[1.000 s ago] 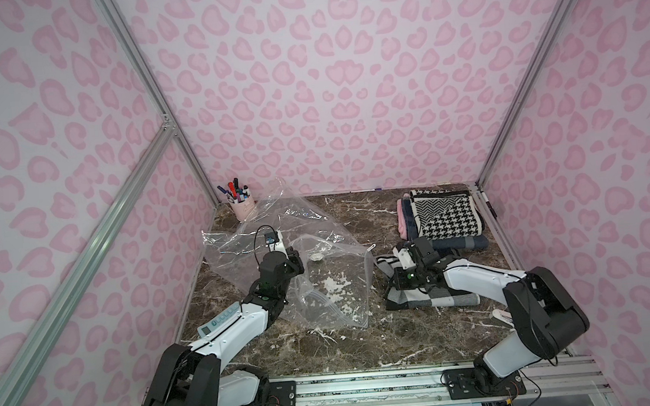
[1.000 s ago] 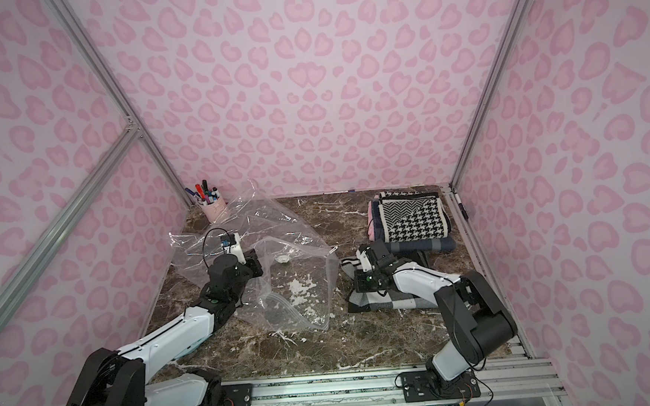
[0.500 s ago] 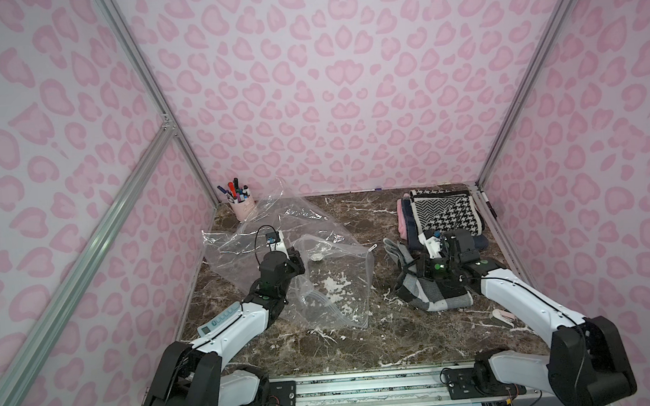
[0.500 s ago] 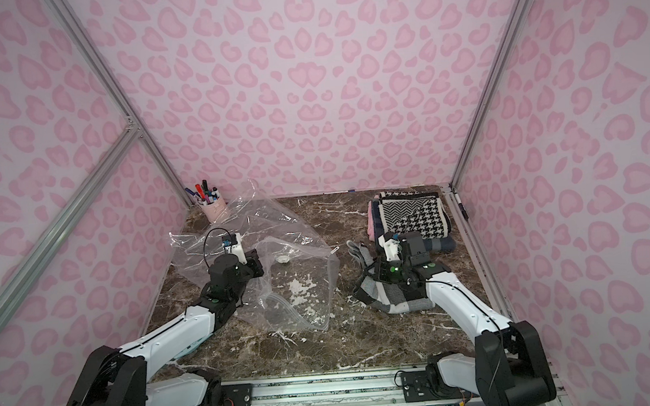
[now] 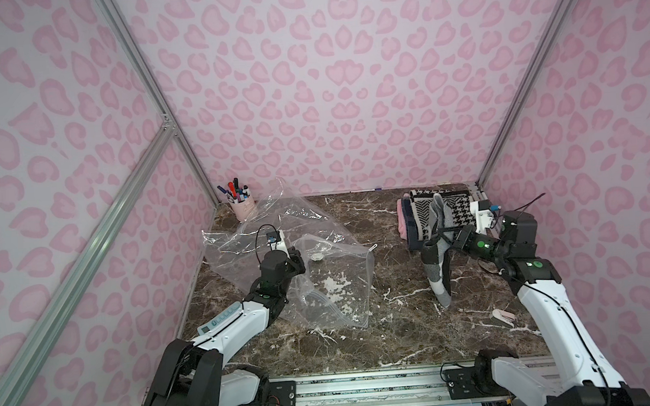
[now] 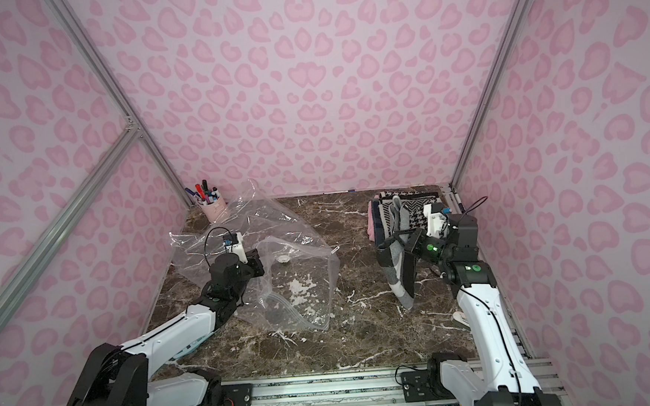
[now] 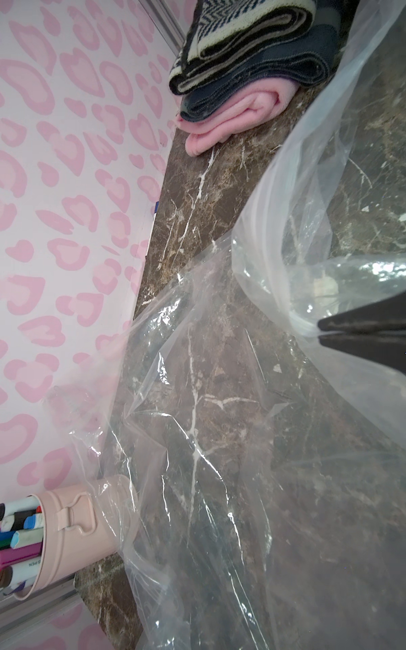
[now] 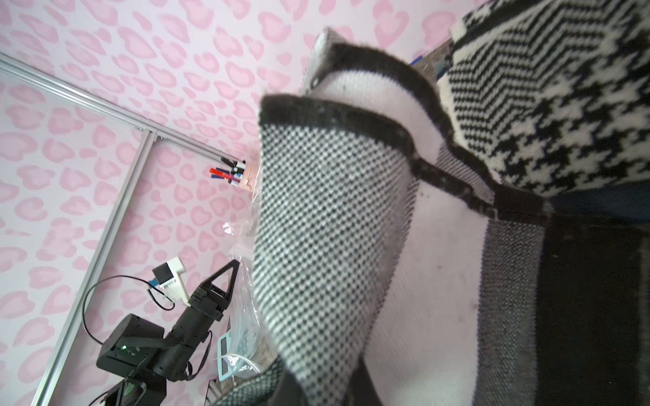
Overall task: Take the blanket out of the vacuum bag
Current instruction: Pick up the blanket at the center of the board, then place the blanket at the corner of the board.
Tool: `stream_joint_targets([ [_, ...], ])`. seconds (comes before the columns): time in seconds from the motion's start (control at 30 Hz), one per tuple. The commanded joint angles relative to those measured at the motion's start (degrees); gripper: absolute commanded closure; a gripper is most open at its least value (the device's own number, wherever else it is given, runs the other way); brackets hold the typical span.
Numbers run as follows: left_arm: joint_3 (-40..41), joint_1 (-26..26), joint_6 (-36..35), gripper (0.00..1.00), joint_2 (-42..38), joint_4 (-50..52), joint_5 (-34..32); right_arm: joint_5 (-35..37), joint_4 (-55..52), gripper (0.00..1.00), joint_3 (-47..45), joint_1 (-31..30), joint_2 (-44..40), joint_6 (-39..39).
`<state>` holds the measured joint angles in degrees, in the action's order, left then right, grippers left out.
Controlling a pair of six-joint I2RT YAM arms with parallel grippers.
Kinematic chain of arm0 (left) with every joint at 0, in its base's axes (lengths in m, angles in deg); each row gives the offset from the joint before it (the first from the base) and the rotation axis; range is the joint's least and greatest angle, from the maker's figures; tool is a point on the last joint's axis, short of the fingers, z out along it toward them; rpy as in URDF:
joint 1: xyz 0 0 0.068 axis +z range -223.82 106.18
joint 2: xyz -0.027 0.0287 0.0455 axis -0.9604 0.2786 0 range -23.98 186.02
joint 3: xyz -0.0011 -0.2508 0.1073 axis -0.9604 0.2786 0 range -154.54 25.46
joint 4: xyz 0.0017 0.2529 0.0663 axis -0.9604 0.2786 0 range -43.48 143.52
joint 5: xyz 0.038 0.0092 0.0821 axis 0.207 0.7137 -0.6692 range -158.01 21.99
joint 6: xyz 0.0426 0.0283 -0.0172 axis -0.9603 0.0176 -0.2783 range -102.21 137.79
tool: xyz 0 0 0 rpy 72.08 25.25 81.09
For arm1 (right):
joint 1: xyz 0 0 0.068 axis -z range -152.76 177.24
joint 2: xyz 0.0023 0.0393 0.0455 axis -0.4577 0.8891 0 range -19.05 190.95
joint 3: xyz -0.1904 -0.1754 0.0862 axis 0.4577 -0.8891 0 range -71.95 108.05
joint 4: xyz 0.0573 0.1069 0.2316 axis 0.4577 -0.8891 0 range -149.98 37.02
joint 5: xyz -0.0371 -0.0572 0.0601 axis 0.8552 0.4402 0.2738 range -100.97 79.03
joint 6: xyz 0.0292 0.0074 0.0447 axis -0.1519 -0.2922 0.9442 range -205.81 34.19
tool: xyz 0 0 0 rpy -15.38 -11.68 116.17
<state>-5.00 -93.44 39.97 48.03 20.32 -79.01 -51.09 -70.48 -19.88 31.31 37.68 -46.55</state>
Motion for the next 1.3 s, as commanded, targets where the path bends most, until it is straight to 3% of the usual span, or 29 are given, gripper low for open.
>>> stream_joint_targets([
  [0.0,-0.3,0.0,-0.2,0.96,0.2,-1.0,0.5,-0.8,-0.8,1.00,2.7,3.8,-1.1,-0.1],
  [0.33,-0.5,0.1,-0.1,0.96,1.0,-1.0,1.1,-5.8,0.0,1.00,8.5,17.0,2.3,0.0],
  [0.5,-0.7,0.1,-0.3,0.96,1.1,-0.8,0.9,-3.5,0.8,1.00,13.3,21.7,5.6,0.4],
  [0.97,-4.3,0.0,-0.4,0.96,5.1,-0.4,1.8,1.0,2.6,1.00,28.2,25.5,22.4,-4.0],
  [1.27,-7.5,0.0,-0.7,0.96,6.5,0.3,1.3,-2.6,2.4,1.00,38.9,26.1,35.8,-5.4],
])
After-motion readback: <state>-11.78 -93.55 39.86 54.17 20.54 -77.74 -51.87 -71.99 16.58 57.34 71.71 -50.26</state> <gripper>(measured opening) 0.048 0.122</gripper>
